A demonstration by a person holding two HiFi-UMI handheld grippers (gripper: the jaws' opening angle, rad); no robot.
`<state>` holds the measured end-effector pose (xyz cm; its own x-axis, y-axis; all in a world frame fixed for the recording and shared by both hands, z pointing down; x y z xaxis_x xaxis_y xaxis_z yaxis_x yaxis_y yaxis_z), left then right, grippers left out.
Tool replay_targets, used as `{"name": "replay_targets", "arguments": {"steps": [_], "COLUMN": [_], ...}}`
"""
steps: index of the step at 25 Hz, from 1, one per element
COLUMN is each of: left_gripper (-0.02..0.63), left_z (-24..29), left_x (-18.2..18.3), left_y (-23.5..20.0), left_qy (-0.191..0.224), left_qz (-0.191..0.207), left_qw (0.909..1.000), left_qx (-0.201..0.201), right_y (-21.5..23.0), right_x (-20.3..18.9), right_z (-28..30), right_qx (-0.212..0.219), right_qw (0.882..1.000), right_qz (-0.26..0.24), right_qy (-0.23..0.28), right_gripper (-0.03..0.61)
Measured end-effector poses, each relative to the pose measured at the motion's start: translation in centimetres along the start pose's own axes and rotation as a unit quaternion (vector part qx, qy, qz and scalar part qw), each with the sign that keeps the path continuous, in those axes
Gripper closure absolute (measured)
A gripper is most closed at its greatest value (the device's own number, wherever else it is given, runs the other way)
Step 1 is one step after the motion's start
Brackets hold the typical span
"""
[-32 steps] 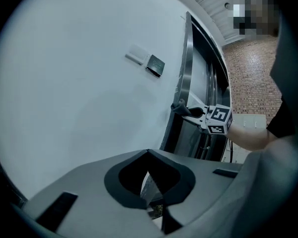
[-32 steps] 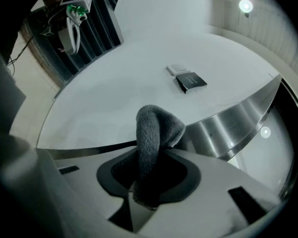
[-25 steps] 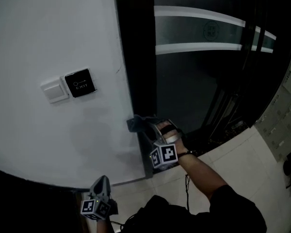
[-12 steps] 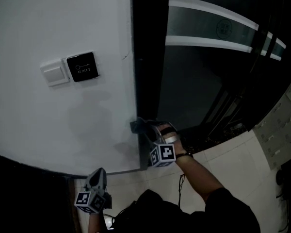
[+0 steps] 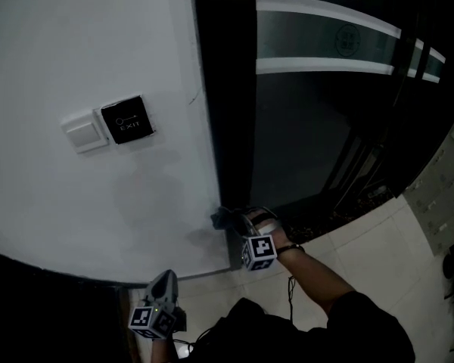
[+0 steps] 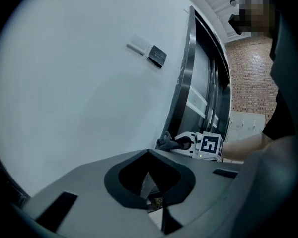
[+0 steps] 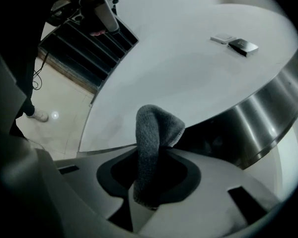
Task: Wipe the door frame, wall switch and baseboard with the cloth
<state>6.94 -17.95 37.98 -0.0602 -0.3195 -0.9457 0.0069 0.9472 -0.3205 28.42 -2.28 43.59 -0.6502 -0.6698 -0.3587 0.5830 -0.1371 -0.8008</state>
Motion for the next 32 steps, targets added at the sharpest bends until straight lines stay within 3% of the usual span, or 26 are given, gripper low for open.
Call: {"name": "replay_targets", "arguments": {"steps": [6, 12, 14, 17, 20, 27, 29, 32], "left_gripper": [0.62, 0.62, 0.62, 0.62, 0.62, 0.62, 0.62, 0.62], "left_z": [0.4, -0.2, -0.5, -0.8, -0.9, 1.2, 2.6, 4.5], "left_x": [0.7, 0.9, 1.3, 1.9, 1.9, -0.5, -1.6, -2.8], "left_y": [-0.5, -1.2, -1.2, -1.1, -1.7, 0.9, 2.8, 7.3], "left_qy": [0.005, 0.012, 0.012, 0.016, 0.016, -0.004, -0.013, -0.012], "left_qz": [0.002, 0.002, 0.011, 0.01, 0.006, -0.026, -0.028, -0.023], "left_qw": [1.0, 0.9999, 0.9999, 0.9998, 0.9996, 0.9946, 0.9925, 0.9891], "left_qx": [0.001, 0.004, 0.001, -0.007, -0.023, -0.101, -0.118, -0.145], "right_y": [-0.6, -2.1, -2.7, -3.1, -2.3, -2.4, -2.6, -3.0], "right_x": [-0.2, -0.4, -0.3, 0.3, 1.4, -0.3, -2.0, -6.6], "right_z": [0.7, 1.4, 1.1, -0.4, -3.3, -11.4, -14.3, -19.1], "right_qx": [0.008, 0.048, 0.072, 0.093, 0.062, -0.019, -0.051, -0.096], "right_qw": [1.0, 0.998, 0.995, 0.981, 0.962, 0.941, 0.931, 0.905], "right_qz": [0.023, 0.018, 0.049, 0.171, 0.266, 0.338, 0.36, 0.414], "right_qy": [-0.009, -0.038, -0.044, -0.013, 0.019, -0.02, -0.028, -0.022], "right_gripper": [0.48, 0.48, 0.48, 0.479, 0.479, 0.479, 0.479, 0.479]}}
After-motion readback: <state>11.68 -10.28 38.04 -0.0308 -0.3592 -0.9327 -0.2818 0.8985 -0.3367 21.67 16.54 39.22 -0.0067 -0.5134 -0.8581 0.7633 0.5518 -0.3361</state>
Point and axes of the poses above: the fingertips, and each gripper's own axes: z forward along the fingers, y to its right, x out of its top, the point moved 4 cm from there along -z, backward along the fingers, and after that the axes turned 8 degrees about y, right-handed, at the moved point
